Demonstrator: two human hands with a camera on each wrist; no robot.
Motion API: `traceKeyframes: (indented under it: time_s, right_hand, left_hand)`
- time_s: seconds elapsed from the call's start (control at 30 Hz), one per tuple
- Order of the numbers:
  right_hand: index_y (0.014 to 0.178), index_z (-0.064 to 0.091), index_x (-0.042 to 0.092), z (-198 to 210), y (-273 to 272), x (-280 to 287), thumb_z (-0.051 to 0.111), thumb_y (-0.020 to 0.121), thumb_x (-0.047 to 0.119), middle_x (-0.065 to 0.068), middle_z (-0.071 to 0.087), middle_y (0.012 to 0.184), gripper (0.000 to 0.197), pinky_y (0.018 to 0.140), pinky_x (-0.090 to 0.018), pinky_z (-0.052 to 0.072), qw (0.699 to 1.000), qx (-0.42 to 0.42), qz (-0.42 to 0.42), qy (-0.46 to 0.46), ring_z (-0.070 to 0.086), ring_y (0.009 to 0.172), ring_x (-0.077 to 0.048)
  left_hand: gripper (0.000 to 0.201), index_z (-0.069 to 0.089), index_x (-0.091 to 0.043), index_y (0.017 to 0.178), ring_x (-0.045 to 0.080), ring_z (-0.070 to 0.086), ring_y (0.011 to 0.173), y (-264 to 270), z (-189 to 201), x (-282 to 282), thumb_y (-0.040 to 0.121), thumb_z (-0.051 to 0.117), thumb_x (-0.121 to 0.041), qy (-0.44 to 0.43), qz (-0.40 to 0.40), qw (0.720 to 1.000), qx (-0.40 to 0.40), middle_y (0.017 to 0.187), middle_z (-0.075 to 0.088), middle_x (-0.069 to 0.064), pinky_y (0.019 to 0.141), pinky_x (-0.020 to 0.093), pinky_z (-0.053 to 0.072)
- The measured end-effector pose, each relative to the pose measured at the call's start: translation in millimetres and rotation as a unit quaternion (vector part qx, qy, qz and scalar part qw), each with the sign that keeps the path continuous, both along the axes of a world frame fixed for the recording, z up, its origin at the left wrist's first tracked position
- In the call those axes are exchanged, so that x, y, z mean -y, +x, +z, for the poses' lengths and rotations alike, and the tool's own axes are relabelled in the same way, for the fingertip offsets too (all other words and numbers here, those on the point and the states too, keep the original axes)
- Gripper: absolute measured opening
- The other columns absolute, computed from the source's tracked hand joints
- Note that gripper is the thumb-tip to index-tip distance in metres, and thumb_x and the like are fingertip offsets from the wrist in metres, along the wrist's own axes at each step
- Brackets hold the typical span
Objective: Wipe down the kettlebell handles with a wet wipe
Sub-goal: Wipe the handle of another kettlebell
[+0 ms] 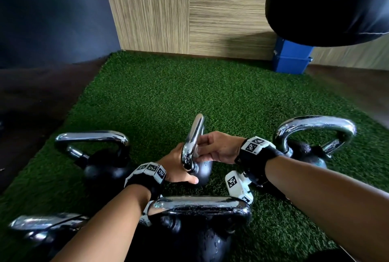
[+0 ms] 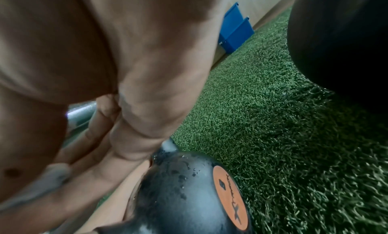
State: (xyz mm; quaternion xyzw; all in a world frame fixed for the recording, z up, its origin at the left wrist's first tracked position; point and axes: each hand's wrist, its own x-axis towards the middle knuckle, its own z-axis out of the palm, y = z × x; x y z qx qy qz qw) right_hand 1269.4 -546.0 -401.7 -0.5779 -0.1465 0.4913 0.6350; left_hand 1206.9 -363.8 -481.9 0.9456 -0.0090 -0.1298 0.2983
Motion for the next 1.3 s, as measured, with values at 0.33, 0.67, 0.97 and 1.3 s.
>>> traceKeyframes:
  time_s: [0.33, 0.67, 0.97, 1.3]
  right_hand:
    - [0.101, 0.067, -0.006, -12.2, 1.8, -13.6, 0.068, 0.072, -0.01, -0.017, 0.076, 0.095, 0.03, 0.066, -0.03, 0.063, 0.989, 0.038, -0.13, 0.06, 0.076, 0.081, -0.025]
    - [0.088, 0.06, -0.005, -15.0, 6.8, -20.3, 0.07, 0.081, -0.011, -0.013, 0.075, 0.072, 0.014, 0.053, -0.025, 0.06, 0.946, 0.131, -0.295, 0.037, 0.074, 0.059, -0.021]
    - [0.083, 0.064, 0.004, -21.7, 25.9, -20.7, 0.081, 0.079, 0.003, -0.009, 0.075, 0.073, 0.017, 0.051, -0.031, 0.062, 0.872, 0.326, -0.351, -0.099, 0.076, 0.06, -0.019]
    - [0.081, 0.063, 0.005, -19.8, 36.1, -38.7, 0.064, 0.09, 0.0, 0.002, 0.066, 0.044, 0.01, 0.034, -0.021, 0.049, 0.867, 0.294, -0.352, -0.194, 0.068, 0.041, -0.016]
  left_hand:
    - [0.113, 0.026, -0.018, 0.156, 0.028, 0.039, 0.141, -3.4, 3.4, 7.5, 0.065, 0.091, -0.04, 0.013, -0.028, 0.998, 0.059, 0.155, 0.036, 0.009, 0.118, 0.047, 0.037]
    - [0.112, 0.026, -0.021, 0.153, 0.025, 0.035, 0.143, -5.1, 5.1, 7.8, 0.065, 0.092, -0.038, 0.008, -0.023, 0.998, 0.06, 0.155, 0.034, 0.008, 0.121, 0.047, 0.034]
    - [0.112, 0.03, -0.025, 0.152, 0.022, 0.042, 0.138, -3.8, 4.4, 6.5, 0.06, 0.092, -0.043, -0.007, 0.011, 1.0, 0.015, 0.151, 0.039, 0.001, 0.119, 0.045, 0.038]
    - [0.109, 0.027, -0.026, 0.154, 0.025, 0.038, 0.143, -3.7, 10.6, 10.4, 0.066, 0.087, -0.048, 0.034, -0.015, 0.999, 0.018, 0.156, 0.035, 0.004, 0.12, 0.048, 0.036]
